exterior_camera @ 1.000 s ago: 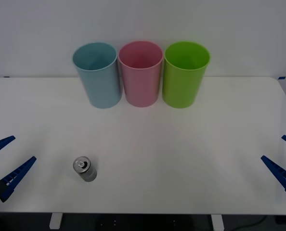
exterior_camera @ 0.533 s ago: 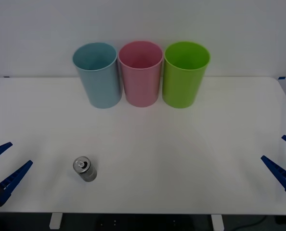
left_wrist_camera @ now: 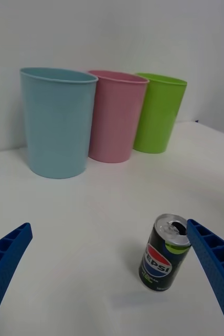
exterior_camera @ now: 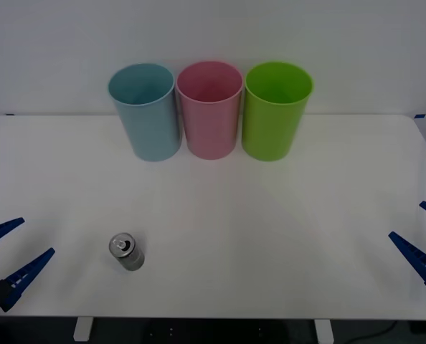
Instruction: Grasp the object on the table and drop it into the matching bin: aluminum can to the light blue bin, PET bottle to the pink bin.
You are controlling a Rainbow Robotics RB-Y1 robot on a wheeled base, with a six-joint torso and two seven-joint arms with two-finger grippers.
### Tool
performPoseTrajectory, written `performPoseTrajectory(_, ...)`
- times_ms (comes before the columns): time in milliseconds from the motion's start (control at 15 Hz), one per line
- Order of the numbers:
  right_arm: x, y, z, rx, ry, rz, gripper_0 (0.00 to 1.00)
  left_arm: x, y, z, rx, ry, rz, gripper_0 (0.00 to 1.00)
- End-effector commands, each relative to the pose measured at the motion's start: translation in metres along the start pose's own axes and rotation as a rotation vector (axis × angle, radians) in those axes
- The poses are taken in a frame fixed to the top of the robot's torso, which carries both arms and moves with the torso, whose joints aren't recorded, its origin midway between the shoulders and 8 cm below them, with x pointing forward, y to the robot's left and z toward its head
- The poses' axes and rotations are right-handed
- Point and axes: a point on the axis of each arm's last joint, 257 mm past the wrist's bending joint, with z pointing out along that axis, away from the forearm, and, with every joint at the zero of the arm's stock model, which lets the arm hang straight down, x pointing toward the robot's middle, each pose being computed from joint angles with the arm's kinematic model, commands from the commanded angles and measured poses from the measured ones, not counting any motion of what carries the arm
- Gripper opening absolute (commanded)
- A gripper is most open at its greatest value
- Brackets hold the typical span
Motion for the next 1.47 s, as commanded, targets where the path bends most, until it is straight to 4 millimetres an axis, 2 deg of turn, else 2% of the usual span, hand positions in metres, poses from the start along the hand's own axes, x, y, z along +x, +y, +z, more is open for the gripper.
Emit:
performPoseTrajectory(67, 0.000, 0.000, 0.000, 0.000, 0.000, 0.000, 1.00, 0.011, -0.005, 0.004, 0.024, 0.045, 0.038, 1.00)
performPoseTrajectory(533, 0.000, 0.000, 0.000, 0.000, 0.000, 0.000, 1.00, 0.040, -0.025, 0.005, 0.142, 0.129, 0.127, 1.00)
performPoseTrajectory(867, 0.000, 0.000, 0.000, 0.000, 0.000, 0.000, 1.00, 0.076, -0.022, 0.011, 0.173, 0.131, 0.175, 1.00)
performPoseTrajectory(1200, 0.000, 0.000, 0.000, 0.000, 0.000, 0.000, 1.00, 0.104, -0.026, 0.031, 0.196, 0.109, 0.203, 1.00)
performPoseTrajectory(1467, 0.000, 0.000, 0.000, 0.000, 0.000, 0.000, 1.00, 0.112, -0.030, 0.055, 0.216, 0.086, 0.211, 1.00)
